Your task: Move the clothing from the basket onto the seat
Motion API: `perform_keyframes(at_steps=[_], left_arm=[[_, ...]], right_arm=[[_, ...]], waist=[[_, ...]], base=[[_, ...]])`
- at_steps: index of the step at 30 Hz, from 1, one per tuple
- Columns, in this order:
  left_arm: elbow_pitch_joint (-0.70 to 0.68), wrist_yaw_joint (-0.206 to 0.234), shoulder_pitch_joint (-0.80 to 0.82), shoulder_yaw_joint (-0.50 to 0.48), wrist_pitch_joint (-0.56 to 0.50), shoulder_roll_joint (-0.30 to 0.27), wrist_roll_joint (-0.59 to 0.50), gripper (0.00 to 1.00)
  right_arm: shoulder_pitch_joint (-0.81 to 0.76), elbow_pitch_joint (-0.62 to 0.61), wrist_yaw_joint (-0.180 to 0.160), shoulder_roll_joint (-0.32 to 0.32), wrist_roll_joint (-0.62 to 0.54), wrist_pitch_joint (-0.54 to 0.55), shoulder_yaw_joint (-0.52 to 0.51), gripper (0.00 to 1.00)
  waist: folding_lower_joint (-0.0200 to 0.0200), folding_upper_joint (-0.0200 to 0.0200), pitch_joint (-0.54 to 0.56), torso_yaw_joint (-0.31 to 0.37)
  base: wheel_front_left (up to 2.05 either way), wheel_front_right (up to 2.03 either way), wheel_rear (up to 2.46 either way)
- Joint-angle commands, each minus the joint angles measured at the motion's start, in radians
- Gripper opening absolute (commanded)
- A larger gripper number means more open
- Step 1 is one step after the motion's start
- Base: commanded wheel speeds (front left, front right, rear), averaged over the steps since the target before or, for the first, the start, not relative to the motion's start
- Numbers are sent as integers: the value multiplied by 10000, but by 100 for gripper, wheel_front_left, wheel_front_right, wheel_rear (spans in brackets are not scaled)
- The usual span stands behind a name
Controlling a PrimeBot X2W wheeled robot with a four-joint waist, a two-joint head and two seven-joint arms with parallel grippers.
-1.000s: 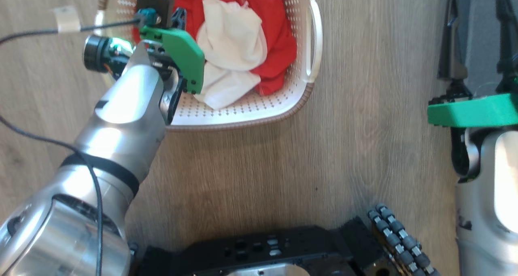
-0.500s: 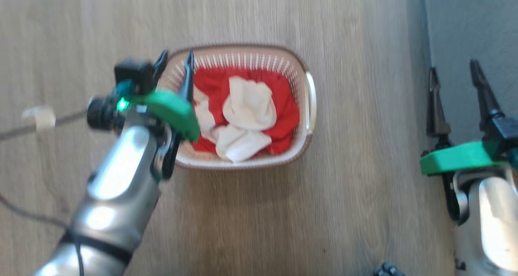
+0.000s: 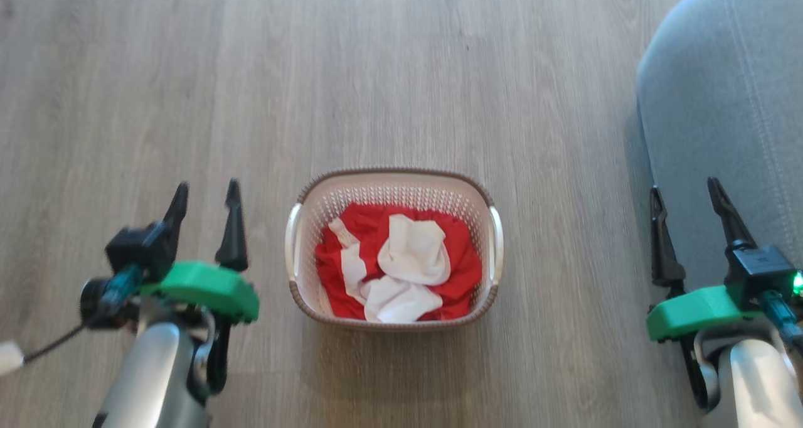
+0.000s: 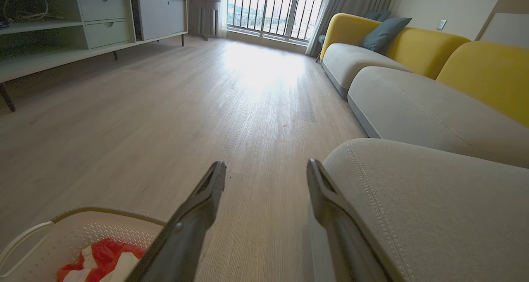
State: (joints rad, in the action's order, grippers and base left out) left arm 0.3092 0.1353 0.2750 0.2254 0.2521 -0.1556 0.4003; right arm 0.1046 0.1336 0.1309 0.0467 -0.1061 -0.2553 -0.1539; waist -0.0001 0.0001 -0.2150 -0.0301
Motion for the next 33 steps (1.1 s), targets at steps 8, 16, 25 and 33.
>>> perform_keyframes(at_steps=[8, 16, 25, 33], left_arm=[[-1070, -272, -1460, -1501, 96, -10, -525, 100], [-1499, -631, -2756, -2295, 97, 357, -933, 100], [-1432, -1057, -2831, -2554, 97, 634, -1294, 100], [-1348, -1310, -2671, -2699, 97, 779, -1527, 100]], right_arm=[[-455, -243, -2, 35, -237, -65, 149, 100], [-984, -45, -2, 35, -82, -65, 77, 100], [-1055, -57, -2, 35, -1, -65, 114, 100], [-917, -144, -2, 35, 56, -65, 207, 100]], waist=[[1, -1, 899, -142], [1, -1, 1493, -53], [1, -1, 1468, -115], [1, -1, 1174, 78]], base=[[0, 0, 0], [0, 0, 0], [0, 0, 0], [0, 0, 0]])
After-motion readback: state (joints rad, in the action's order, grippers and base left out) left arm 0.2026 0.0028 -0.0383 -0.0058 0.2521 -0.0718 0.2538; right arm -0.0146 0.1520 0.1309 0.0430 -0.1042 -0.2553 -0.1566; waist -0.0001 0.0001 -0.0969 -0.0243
